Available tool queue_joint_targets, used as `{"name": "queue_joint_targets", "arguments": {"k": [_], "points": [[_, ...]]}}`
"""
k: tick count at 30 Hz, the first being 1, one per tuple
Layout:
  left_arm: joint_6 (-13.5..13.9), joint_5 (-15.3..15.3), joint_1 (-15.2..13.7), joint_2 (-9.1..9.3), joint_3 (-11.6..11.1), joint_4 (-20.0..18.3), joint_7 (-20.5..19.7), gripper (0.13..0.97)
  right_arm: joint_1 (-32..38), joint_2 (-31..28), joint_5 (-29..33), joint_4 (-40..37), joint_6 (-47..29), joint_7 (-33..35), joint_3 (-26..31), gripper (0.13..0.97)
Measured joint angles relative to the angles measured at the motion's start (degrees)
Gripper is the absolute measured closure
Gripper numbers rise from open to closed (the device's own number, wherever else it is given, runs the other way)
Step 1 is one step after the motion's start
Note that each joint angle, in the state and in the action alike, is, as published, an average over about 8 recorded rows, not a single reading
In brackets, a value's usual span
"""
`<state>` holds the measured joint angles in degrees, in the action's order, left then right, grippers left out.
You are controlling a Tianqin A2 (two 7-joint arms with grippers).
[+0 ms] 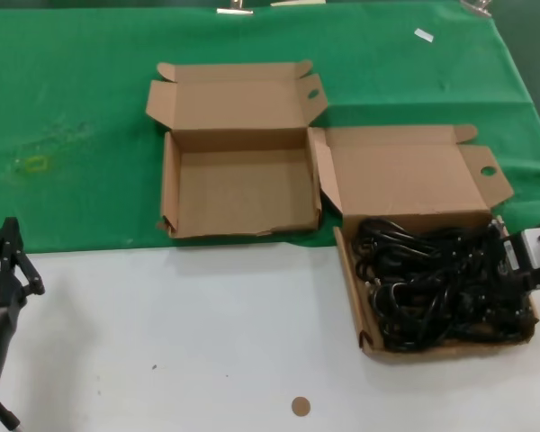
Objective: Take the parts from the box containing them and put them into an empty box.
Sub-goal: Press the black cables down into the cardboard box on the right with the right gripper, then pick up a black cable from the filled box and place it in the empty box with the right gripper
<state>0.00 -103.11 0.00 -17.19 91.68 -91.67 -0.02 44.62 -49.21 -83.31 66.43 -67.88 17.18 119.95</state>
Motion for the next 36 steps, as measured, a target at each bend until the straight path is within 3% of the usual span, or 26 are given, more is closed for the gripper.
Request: {"name": "queue_joint_targets", "arguments": {"k": [11,15,23,36], "points": [[0.0,0.0,0.0,0.00,0.0,0.0,0.0,0.953,0.1,-0.1,1.1,0.0,0.2,0.3,-1.3,0.775],[0.0,0.0,0.0,0.00,0.0,0.0,0.0,0.953,0.0,-0.5,1.3,1.0,0.0,-0.4,-1.7,0.775],[0.0,0.0,0.0,0.00,0.0,0.0,0.0,0.953,0.4,-2.0,1.3,4.2,-1.4,-3.7,-2.9,0.868],[0.0,0.0,0.0,0.00,0.0,0.0,0.0,0.953,5.4,-1.4,2.5,10.6,-4.1,-11.0,-3.5,0.873]]}}
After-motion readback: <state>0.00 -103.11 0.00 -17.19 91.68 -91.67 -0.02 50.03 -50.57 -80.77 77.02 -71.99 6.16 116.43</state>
